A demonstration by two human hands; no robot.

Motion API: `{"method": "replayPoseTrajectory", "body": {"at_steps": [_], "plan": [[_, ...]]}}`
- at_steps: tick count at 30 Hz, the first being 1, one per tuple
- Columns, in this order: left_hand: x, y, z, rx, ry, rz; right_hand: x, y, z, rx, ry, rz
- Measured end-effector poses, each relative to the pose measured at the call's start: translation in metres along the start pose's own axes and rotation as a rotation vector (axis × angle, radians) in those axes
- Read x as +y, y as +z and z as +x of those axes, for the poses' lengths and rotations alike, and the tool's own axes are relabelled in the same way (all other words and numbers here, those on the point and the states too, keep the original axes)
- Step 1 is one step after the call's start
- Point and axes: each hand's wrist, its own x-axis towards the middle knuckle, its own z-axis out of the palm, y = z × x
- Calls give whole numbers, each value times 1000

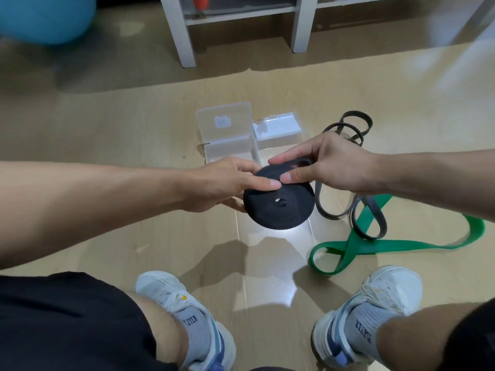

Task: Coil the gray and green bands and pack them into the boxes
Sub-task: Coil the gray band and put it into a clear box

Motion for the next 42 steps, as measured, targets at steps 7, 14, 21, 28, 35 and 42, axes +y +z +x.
{"method": "replayPoseTrajectory", "body": {"at_steps": [7, 14, 21, 28, 35, 42], "plan": [[1, -3, 2, 35, 67, 87, 2, 5, -3, -70, -62, -135], [-6, -14, 5, -1, 0, -30, 8, -9, 4, 30, -28, 154], [-12, -14, 8, 4, -54, -126, 16, -2, 3, 16, 25, 183], [-9, -21, 12, 103, -86, -235, 14, 3, 1, -26, -190, -572], [-4, -20, 16, 155, -92, -272, 22, 15, 9, -26, -158, -590], [-2, -36, 19, 244, -106, -324, 8, 17, 32, -26, 33, -189]]}}
